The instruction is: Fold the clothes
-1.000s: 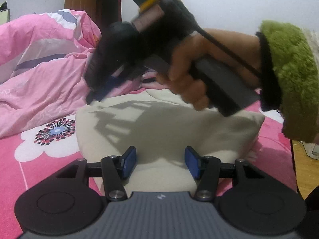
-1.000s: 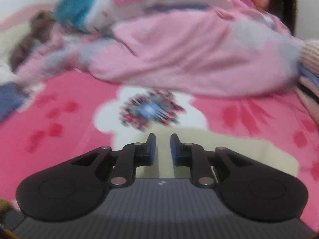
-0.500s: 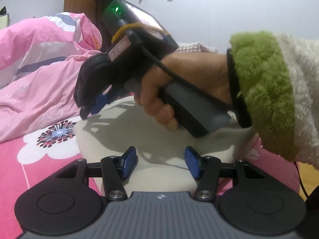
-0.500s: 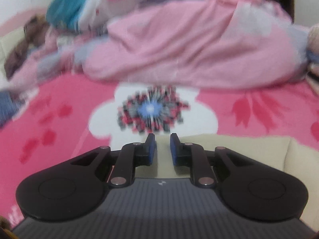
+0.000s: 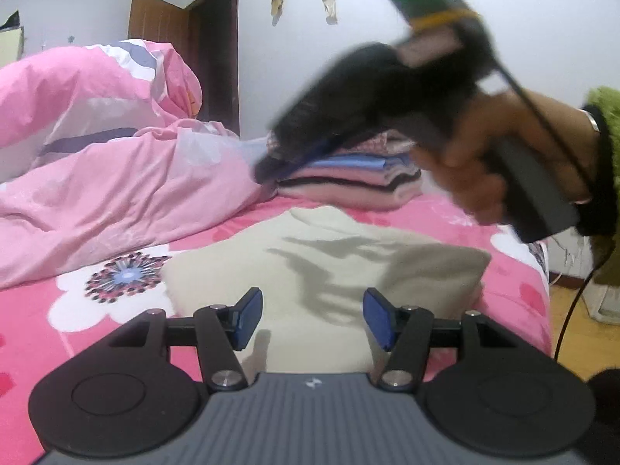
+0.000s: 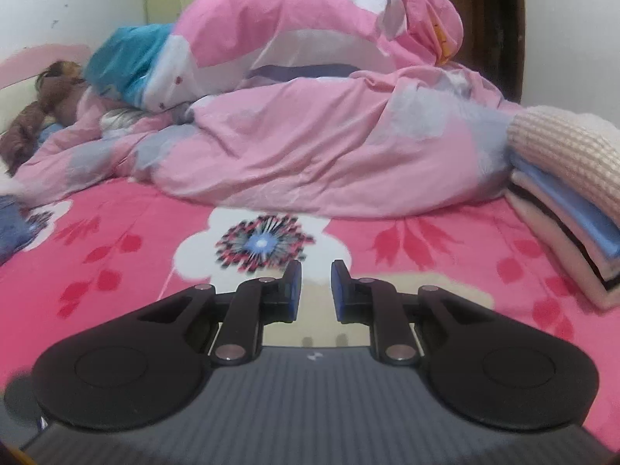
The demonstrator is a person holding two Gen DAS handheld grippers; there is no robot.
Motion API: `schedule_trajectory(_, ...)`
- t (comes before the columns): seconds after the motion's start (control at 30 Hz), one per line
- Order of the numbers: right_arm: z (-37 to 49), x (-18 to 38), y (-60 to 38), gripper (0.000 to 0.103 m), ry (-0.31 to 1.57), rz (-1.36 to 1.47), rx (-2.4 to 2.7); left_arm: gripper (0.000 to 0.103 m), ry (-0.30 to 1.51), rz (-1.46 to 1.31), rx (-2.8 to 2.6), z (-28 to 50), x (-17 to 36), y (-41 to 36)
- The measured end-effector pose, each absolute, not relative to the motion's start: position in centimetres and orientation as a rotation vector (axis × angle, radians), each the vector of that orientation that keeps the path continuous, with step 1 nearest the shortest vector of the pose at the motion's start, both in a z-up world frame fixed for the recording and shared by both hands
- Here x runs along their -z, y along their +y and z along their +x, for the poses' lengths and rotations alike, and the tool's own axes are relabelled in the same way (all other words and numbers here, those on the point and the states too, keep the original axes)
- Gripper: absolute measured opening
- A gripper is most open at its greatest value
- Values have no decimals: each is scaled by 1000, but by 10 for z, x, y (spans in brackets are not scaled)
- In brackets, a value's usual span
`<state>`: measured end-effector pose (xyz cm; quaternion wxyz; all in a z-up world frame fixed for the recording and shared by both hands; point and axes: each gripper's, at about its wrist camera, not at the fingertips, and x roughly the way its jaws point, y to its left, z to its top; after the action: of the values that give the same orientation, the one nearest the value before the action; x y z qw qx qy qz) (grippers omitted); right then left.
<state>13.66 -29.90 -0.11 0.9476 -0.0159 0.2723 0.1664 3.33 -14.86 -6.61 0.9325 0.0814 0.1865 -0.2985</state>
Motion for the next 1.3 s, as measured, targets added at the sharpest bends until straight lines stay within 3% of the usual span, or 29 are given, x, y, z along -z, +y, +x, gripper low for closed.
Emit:
schedule_trajectory(0.13,145,63,-297,14,688,-48,-304,56,430,218,589,27,76,-150)
schedule_trajectory(0.2,143,79,-299,13,639,-13,-301,56,425,275,577,24,78,-155)
schedule_trajectory(0.47,82,16,-306,14,554,-41,-358,53,443,319,550,6,74,-137)
schedule_trajectory(0.73,68,68,-311,13,633,-61,-296,49,474,304,456,8,82,-138)
schedule_trajectory(1.3,65,72,-310,13,643,-64,-312,50,541,301,347,15,87,-125)
